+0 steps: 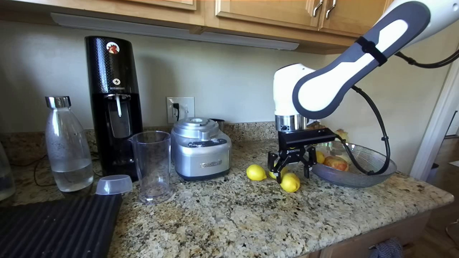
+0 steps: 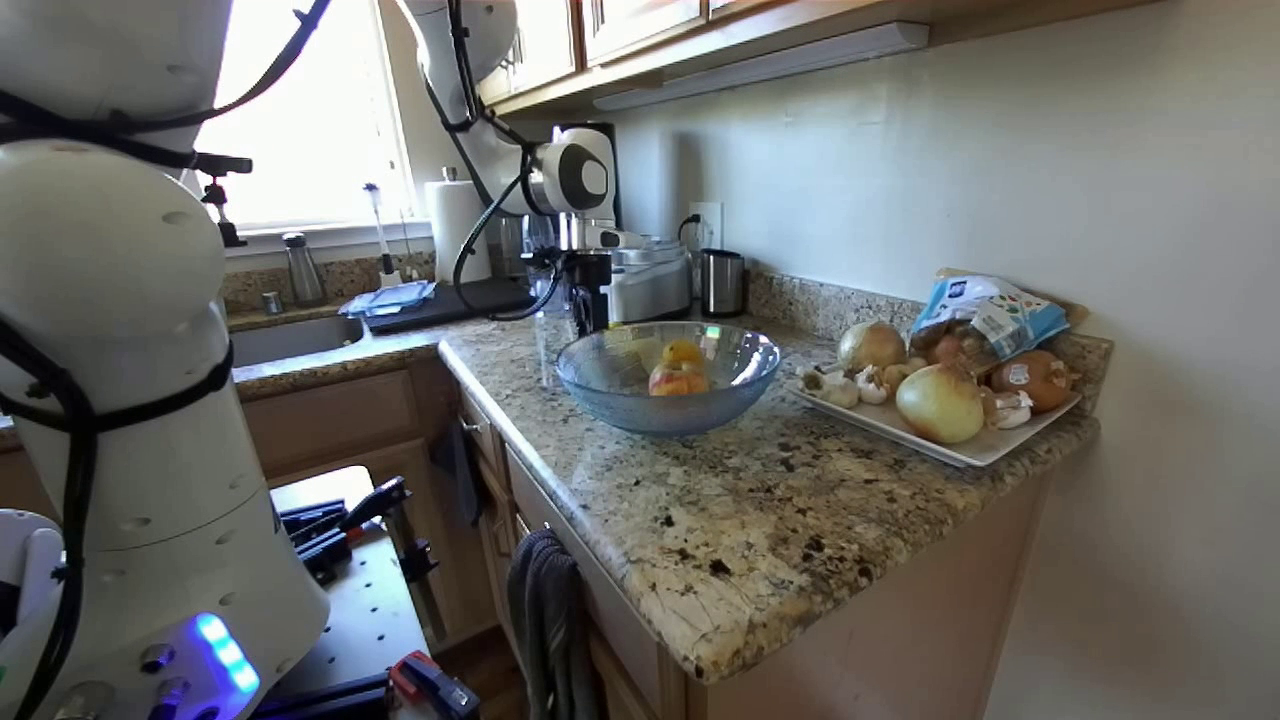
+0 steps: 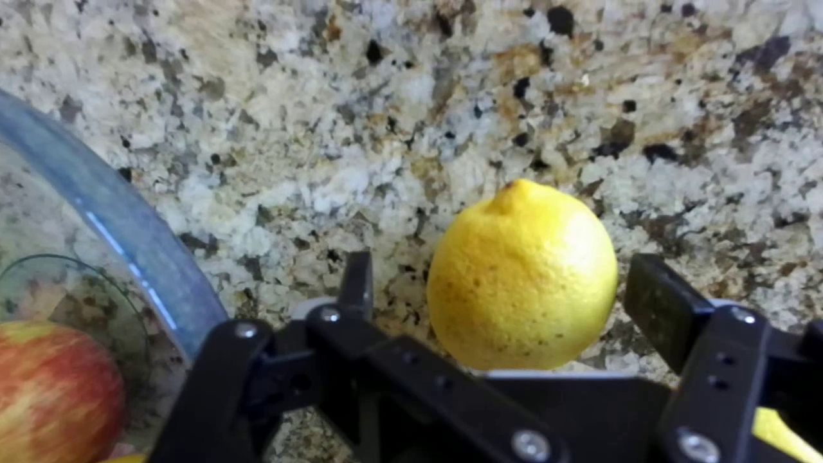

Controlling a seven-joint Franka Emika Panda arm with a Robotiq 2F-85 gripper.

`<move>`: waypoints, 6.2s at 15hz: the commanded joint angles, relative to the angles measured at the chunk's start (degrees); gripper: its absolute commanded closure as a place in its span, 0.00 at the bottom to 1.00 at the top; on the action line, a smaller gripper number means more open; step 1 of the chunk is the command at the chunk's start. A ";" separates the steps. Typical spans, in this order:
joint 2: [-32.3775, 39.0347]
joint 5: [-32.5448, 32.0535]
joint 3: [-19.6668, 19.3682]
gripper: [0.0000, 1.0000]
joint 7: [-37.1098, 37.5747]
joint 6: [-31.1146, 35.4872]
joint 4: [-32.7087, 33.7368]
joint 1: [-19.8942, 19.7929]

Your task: Put the apple and lemons inside the glass bowl

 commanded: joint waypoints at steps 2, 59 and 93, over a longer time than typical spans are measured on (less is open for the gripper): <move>0.79 -1.03 -1.25 0.00 1.34 0.40 0.01 1.01; -16.57 3.28 -4.30 0.58 -8.94 0.39 -14.55 -11.78; -9.94 -0.40 5.90 0.00 -45.49 0.71 -2.10 -5.27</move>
